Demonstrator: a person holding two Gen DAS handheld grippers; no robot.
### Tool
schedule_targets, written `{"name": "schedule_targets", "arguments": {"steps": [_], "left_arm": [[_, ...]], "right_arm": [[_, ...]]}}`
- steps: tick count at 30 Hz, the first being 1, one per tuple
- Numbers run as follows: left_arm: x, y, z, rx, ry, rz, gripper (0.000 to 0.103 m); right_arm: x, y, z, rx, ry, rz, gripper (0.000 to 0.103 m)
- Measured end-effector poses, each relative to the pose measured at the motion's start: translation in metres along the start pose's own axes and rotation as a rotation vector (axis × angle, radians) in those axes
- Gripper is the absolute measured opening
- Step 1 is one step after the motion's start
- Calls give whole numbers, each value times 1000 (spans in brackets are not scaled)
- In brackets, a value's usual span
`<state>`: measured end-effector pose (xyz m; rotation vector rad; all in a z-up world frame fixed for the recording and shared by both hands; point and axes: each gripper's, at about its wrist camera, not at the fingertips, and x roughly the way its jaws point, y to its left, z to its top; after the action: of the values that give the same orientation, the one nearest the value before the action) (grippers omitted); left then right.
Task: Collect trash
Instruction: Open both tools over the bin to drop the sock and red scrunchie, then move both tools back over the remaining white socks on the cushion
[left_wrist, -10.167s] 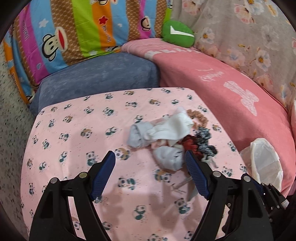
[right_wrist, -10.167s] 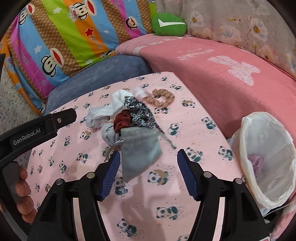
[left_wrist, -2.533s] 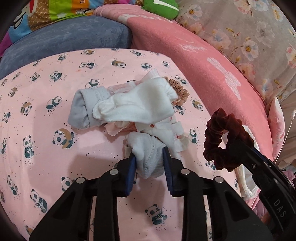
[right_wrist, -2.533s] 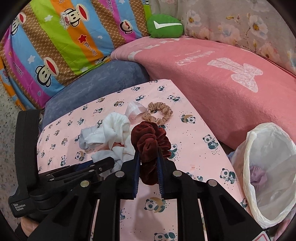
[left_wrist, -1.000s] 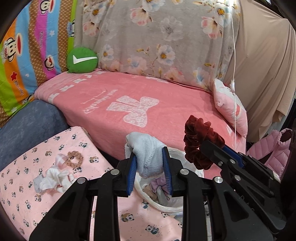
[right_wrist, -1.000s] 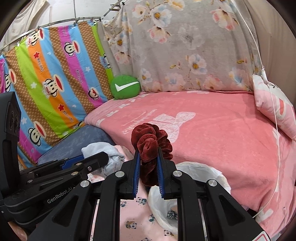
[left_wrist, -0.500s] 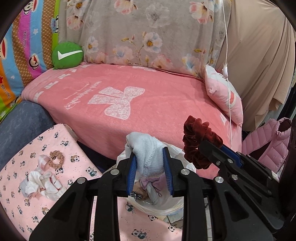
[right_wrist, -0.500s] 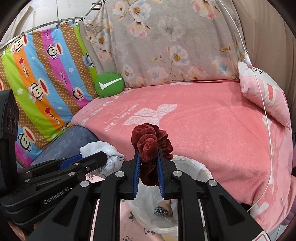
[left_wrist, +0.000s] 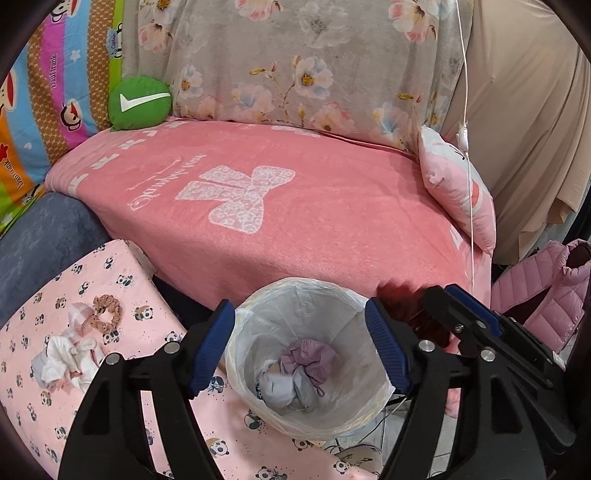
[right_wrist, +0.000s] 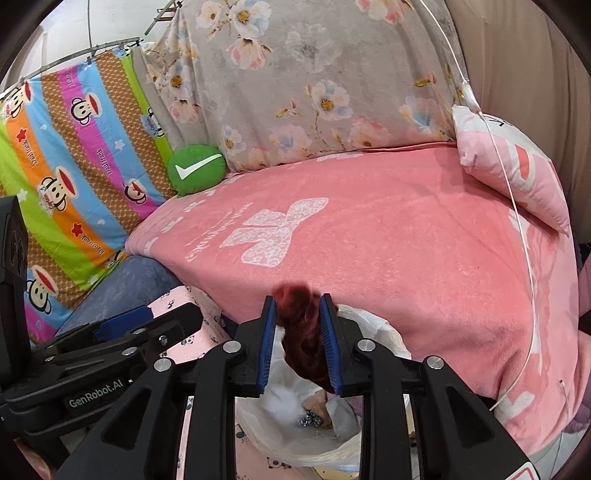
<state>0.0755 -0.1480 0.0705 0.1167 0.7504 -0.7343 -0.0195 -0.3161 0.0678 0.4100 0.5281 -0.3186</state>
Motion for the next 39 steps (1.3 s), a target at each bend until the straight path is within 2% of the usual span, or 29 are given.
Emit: {"name": "schedule_targets", "arguments": {"steps": [21, 30, 34, 39], "left_arm": [[-18, 24, -4, -56, -30, 33, 69], [-31, 53, -9, -112, -50, 59, 69], [-37, 68, -13, -139, -57, 77, 69], [-44, 93, -19, -185, -58, 102, 69]], "right_arm": [[-5, 24, -6, -51, 7, 32, 28], [-3, 51, -10, -95, 20, 61, 28], [-1, 69, -13, -120, 24, 78, 33], [4, 90, -18, -146, 36, 102, 33]]}}
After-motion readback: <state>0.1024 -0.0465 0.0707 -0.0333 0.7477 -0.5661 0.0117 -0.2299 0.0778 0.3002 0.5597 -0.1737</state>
